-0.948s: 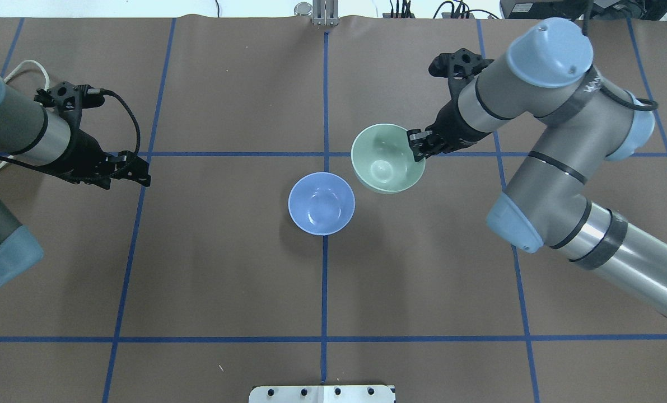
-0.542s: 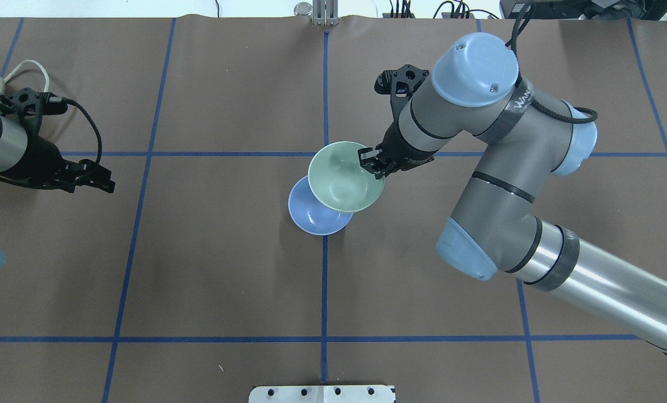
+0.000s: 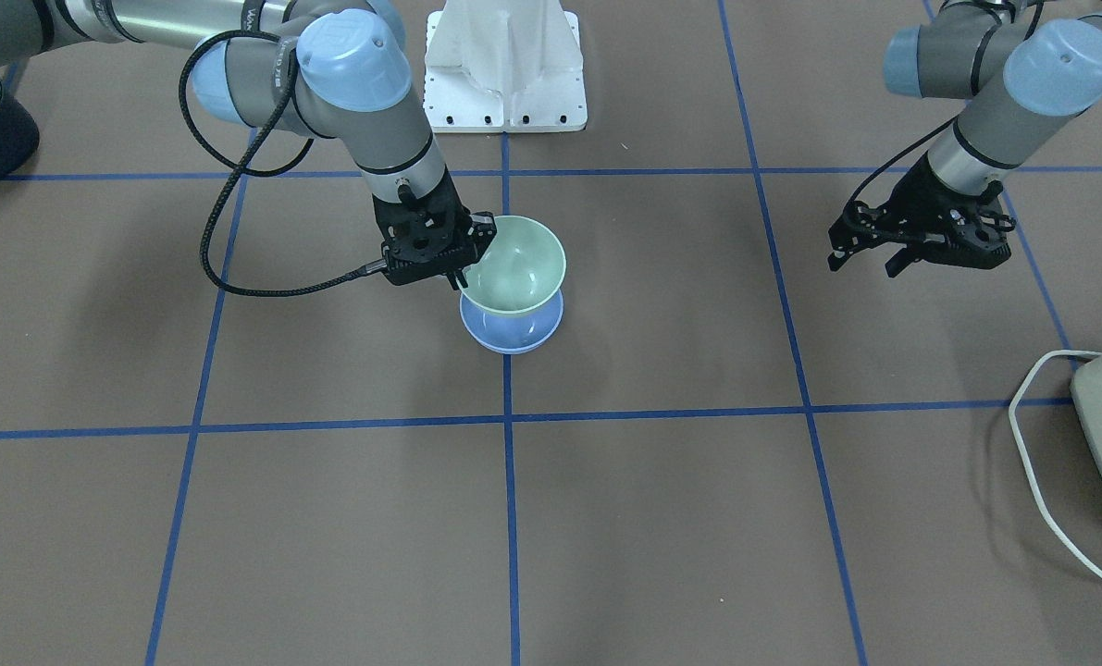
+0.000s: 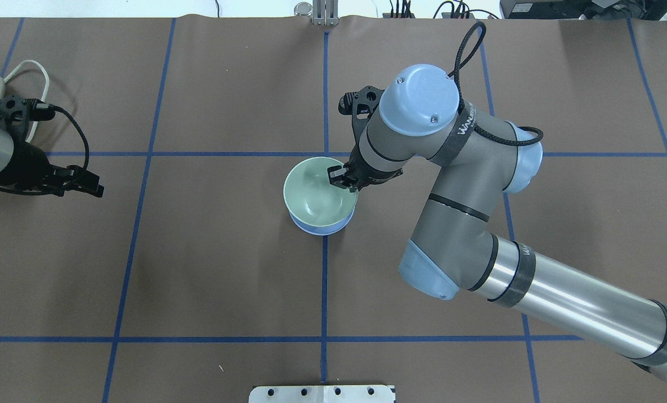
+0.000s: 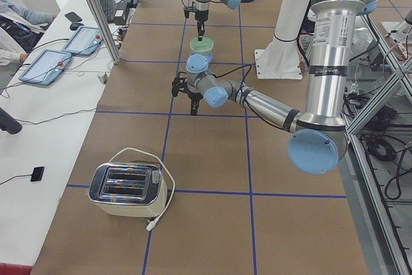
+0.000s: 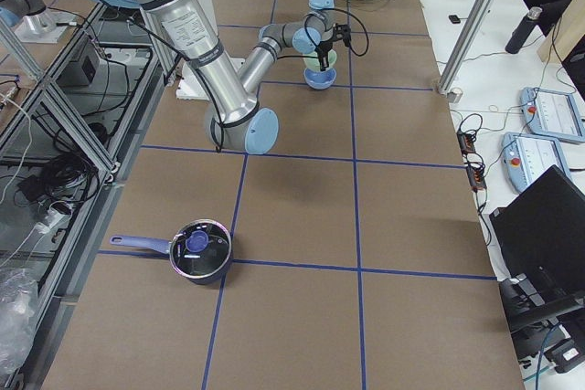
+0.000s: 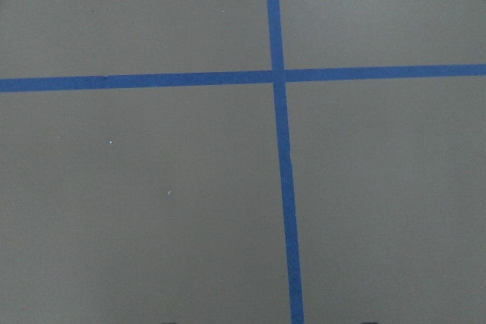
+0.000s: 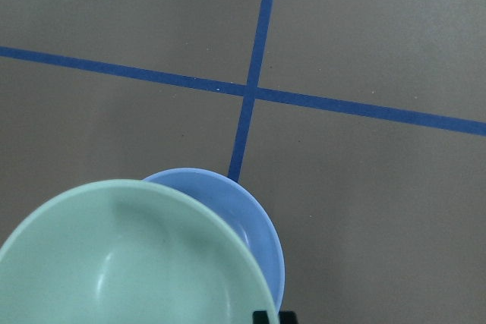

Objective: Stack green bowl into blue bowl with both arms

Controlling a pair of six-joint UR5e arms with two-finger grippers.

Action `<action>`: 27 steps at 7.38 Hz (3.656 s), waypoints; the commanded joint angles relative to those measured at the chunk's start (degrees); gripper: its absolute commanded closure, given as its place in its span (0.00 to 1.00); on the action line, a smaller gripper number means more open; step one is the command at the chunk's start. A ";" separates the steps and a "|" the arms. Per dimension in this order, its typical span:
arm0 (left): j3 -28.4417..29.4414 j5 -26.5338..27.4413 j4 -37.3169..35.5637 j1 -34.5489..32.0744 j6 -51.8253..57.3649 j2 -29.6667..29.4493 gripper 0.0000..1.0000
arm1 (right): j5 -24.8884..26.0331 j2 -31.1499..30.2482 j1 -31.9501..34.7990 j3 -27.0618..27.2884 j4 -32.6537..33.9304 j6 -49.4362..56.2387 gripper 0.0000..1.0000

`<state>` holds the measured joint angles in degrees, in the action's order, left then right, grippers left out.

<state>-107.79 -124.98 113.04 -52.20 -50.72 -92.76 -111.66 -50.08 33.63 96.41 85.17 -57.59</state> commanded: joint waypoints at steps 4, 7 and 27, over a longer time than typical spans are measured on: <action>0.47 0.09 0.25 0.00 -0.08 0.03 0.15 | 3.20 -0.11 -2.26 -2.28 -2.73 0.28 1.00; 0.74 0.09 0.25 0.09 -0.08 -0.06 0.15 | 4.94 -0.02 -2.26 -2.80 -3.08 0.72 1.00; 1.44 0.35 0.34 0.26 -0.70 -0.76 0.15 | 6.89 0.42 -2.26 -5.53 -5.37 0.02 1.00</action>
<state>-106.35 -124.63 113.37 -51.94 -51.34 -93.51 -104.77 -49.68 31.38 90.89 79.77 -57.51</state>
